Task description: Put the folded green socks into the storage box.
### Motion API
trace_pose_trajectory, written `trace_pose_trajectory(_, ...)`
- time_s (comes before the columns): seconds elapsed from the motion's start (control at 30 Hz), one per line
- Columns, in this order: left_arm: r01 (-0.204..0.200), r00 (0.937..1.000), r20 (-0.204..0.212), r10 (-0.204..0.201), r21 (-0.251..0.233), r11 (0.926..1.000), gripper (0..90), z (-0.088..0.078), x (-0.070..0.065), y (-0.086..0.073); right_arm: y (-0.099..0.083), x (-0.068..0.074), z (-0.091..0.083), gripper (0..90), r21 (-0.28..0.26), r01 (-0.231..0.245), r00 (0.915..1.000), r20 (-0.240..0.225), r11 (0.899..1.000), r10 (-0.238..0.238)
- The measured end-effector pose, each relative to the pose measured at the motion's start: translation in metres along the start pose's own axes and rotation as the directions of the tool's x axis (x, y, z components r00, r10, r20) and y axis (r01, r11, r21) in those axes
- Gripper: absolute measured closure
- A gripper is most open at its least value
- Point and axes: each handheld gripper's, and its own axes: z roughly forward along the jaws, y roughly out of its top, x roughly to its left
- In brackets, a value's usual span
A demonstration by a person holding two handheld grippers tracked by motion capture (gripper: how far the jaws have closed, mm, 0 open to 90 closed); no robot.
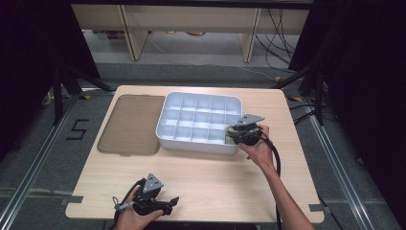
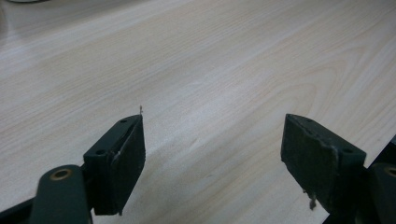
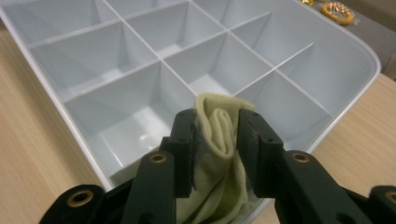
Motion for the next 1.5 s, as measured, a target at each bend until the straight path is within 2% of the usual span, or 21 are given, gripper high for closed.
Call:
trace_pose_trajectory(0.07,-0.002,1.0,-0.001,0.002,-0.001,1.0,21.7,0.0,0.0,0.0,0.005,-0.002,-0.008,70.5,-0.034,-0.006,1.0,-0.005,0.999,0.006)
trace_pose_trajectory(0.1,0.02,0.9998,0.006,-0.02,-0.018,0.9996,21.7,0.0,-0.001,0.001,0.007,-0.003,-0.012,74.0,-0.052,-0.022,0.9997,-0.01,0.998,0.021)
trace_pose_trajectory(0.13,0.02,0.9998,0.006,-0.02,-0.018,0.9996,21.7,0.0,-0.001,0.001,0.007,-0.003,-0.012,74.0,-0.052,-0.022,0.9997,-0.01,0.998,0.021)
trace_pose_trajectory(0.2,0.018,0.9998,-0.001,-0.018,-0.022,0.9996,21.7,0.0,-0.002,0.0,0.009,-0.004,-0.014,78.2,-0.067,-0.018,0.9997,-0.017,0.998,0.016)
trace_pose_trajectory(0.23,0.0,1.0,-0.003,0.0,-0.003,1.0,21.7,0.0,0.0,0.0,0.01,-0.005,-0.014,79.6,-0.078,-0.002,0.9999,-0.01,0.997,0.001)
trace_pose_trajectory(0.27,0.001,1.0,-0.002,-0.001,0.0,1.0,21.7,0.0,0.0,0.0,0.011,-0.005,-0.014,80.7,-0.062,-0.01,0.9999,-0.012,0.998,0.01)
trace_pose_trajectory(0.3,0.033,0.9994,0.003,-0.033,-0.028,0.999,21.7,0.002,-0.003,0.0,0.011,-0.006,-0.012,81.6,-0.063,0.001,1.0,-0.005,0.998,-0.002)
trace_pose_trajectory(0.53,0.03,0.9995,0.003,-0.03,-0.026,0.9992,21.7,0.003,-0.003,-0.001,0.005,-0.007,0.002,84.3,0.034,-0.007,0.9998,-0.019,0.999,0.007)
trace_pose_trajectory(0.57,0.034,0.9994,-0.004,-0.034,-0.027,0.9991,21.7,0.003,-0.003,0.0,0.002,-0.005,0.008,84.7,0.075,-0.015,0.9994,-0.03,0.997,0.017)
trace_pose_trajectory(0.67,0.029,0.9996,0.005,-0.029,-0.026,0.9992,21.7,0.003,-0.002,0.0,0.0,-0.004,0.013,85.1,0.095,0.002,0.9995,-0.033,0.995,0.001)
trace_pose_trajectory(0.7,0.029,0.9995,0.008,-0.029,-0.018,0.9994,21.7,0.002,-0.002,0.0,-0.001,-0.002,0.017,85.4,0.132,-0.001,0.9997,-0.025,0.991,0.004)
trace_pose_trajectory(0.77,0.031,0.9995,0.002,-0.031,-0.026,0.9992,21.7,0.002,-0.003,0.0,-0.001,-0.002,0.019,85.5,0.148,0.01,0.9996,-0.029,0.989,-0.006)
trace_pose_trajectory(0.83,0.021,0.9998,0.003,-0.021,-0.02,0.9996,21.7,0.002,-0.002,0.0,-0.001,-0.003,0.019,85.6,0.159,0.019,0.9996,-0.025,0.987,-0.015)
trace_pose_trajectory(0.9,0.022,0.9997,0.004,-0.022,-0.022,0.9995,21.7,0.002,-0.002,0.0,-0.002,-0.002,0.023,85.9,0.143,0.005,0.9998,-0.022,0.99,-0.002)
trace_pose_trajectory(0.93,0.019,0.9998,0.004,-0.019,-0.02,0.9996,21.7,0.002,-0.002,0.0,-0.001,-0.001,0.022,85.9,0.163,-0.02,0.9992,-0.032,0.986,0.026)
trace_pose_trajectory(1.07,0.026,0.9997,-0.004,-0.026,-0.023,0.9994,21.7,0.002,-0.003,-0.001,-0.001,-0.001,0.024,85.9,0.174,-0.011,0.9993,-0.034,0.985,0.017)
trace_pose_trajectory(1.17,0.029,0.9996,-0.002,-0.029,-0.025,0.9992,21.7,0.003,-0.003,-0.001,0.0,-0.002,0.025,86.1,0.208,-0.003,0.9982,-0.059,0.978,0.016)
trace_pose_trajectory(1.33,0.028,0.9996,0.005,-0.028,-0.024,0.9993,21.7,0.003,-0.002,0.0,0.0,-0.003,0.029,86.4,0.206,-0.008,0.9979,-0.061,0.978,0.021)
trace_pose_trajectory(1.4,0.009,1.0,-0.001,-0.009,-0.007,0.9999,21.7,0.001,-0.001,0.0,0.001,-0.005,0.029,86.4,0.223,0.014,0.997,-0.077,0.975,0.004)
trace_pose_trajectory(1.47,0.002,1.0,-0.002,-0.002,-0.002,1.0,21.7,0.0,0.0,0.0,0.0,-0.005,0.029,86.4,0.222,0.001,0.9969,-0.077,0.975,0.016)
trace_pose_trajectory(1.5,0.024,0.9997,0.004,-0.024,-0.02,0.9995,21.7,0.002,-0.002,0.0,0.001,-0.005,0.03,86.4,0.222,-0.001,0.9973,-0.072,0.975,0.017)
